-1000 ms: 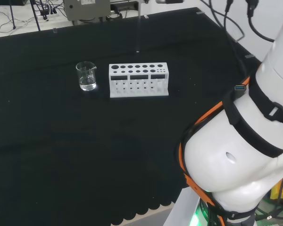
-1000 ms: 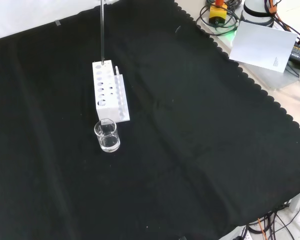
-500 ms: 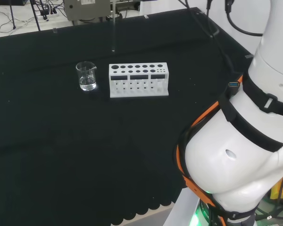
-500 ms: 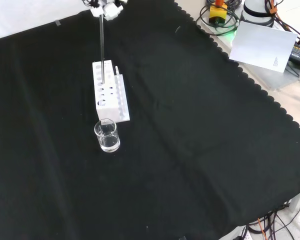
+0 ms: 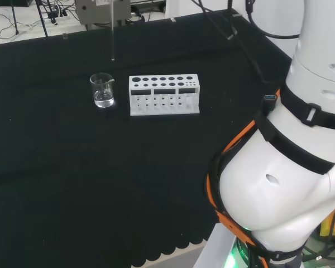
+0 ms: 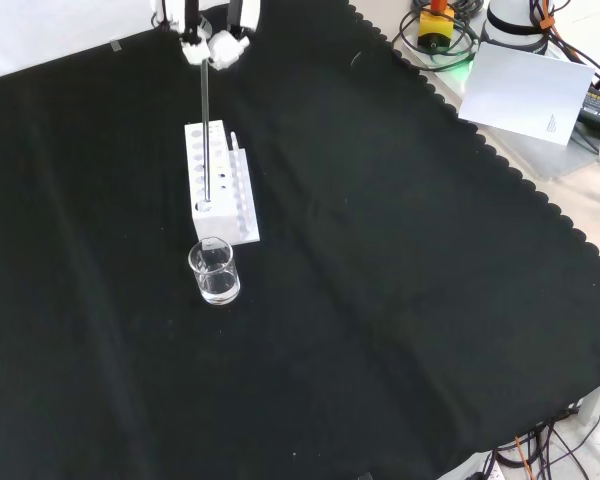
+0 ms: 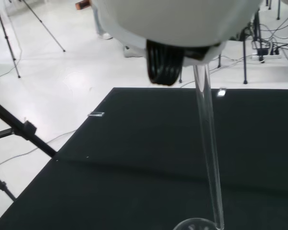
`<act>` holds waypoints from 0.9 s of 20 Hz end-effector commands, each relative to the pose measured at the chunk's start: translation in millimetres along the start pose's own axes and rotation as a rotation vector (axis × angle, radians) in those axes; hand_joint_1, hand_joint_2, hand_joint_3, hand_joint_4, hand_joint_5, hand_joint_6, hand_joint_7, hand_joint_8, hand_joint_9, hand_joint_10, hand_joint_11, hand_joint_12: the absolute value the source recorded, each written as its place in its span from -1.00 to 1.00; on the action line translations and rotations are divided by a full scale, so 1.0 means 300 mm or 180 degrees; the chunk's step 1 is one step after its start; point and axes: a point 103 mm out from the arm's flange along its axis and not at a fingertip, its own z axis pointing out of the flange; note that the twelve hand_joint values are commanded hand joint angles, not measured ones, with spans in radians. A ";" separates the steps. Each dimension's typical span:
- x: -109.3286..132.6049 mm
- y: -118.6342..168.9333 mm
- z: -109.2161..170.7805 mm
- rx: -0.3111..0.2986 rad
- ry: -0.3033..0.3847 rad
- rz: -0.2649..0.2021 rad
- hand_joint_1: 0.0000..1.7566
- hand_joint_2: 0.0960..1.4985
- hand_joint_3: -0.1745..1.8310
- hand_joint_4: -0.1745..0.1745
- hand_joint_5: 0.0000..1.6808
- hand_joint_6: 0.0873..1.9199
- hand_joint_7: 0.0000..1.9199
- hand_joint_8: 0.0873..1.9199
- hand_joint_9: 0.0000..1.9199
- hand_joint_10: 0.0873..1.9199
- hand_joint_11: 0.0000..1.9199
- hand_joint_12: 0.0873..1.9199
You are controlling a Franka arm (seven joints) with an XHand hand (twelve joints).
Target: Stir in the beaker to the left of the white test tube rack with the glass rod.
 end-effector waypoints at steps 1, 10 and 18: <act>0.056 0.059 0.051 0.0061 0.0123 -0.0172 0.53 -0.39 0.02 -1.00 0.57 -0.65 0.48 -0.29 0.82 -0.47 0.45 0.09; 0.047 0.130 0.119 0.0134 0.0158 -0.0214 0.53 -0.39 0.02 -1.00 0.57 -0.65 0.48 -0.29 0.82 -0.46 0.45 0.09; -0.021 0.169 0.173 0.0193 0.0195 -0.0195 0.53 -0.39 0.02 -1.00 0.57 -0.65 0.48 -0.29 0.81 -0.46 0.45 0.09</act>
